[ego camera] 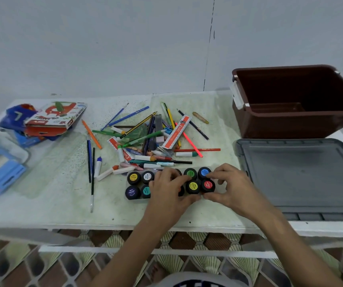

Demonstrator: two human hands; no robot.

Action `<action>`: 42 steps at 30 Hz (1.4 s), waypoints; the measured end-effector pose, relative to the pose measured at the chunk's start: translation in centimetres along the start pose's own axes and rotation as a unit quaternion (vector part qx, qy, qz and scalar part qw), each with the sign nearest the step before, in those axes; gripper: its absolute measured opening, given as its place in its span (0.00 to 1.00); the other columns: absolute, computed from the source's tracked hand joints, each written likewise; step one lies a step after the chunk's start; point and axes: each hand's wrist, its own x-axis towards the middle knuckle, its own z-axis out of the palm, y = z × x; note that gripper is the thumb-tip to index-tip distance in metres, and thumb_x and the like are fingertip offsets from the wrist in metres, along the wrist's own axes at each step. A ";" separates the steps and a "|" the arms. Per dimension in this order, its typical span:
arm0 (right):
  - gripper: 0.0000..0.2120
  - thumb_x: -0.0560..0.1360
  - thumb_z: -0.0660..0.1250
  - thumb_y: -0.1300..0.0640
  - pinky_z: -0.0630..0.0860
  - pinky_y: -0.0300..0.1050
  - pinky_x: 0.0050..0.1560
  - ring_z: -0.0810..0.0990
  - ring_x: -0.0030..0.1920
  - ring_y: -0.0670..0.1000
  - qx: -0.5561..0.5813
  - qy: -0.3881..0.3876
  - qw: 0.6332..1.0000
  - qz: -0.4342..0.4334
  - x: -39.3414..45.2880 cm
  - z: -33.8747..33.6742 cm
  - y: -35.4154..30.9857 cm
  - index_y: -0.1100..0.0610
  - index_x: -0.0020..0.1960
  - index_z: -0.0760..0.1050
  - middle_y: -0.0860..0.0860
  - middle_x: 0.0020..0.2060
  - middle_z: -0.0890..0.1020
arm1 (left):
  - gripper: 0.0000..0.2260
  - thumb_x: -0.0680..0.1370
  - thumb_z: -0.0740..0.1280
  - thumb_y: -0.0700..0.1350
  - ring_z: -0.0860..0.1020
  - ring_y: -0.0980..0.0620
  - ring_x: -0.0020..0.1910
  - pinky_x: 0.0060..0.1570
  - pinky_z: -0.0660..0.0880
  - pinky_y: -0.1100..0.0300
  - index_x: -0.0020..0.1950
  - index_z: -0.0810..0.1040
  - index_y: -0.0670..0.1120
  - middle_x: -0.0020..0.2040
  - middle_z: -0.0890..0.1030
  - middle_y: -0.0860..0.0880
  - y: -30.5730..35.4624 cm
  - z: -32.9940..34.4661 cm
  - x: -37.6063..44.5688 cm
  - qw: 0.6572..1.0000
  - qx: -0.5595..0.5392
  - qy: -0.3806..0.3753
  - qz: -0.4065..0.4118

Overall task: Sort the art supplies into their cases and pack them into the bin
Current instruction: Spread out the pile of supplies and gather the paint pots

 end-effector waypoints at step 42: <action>0.45 0.59 0.79 0.42 0.67 0.50 0.67 0.68 0.69 0.55 -0.023 -0.178 0.967 -0.179 27.3 17.4 -24.8 0.51 0.71 0.67 0.53 0.69 0.71 | 0.42 0.66 0.75 0.61 0.73 0.45 0.61 0.55 0.70 0.56 0.72 0.65 0.44 0.62 0.71 0.44 -26.0 -18.9 -6.2 0.865 -0.056 0.141 -0.477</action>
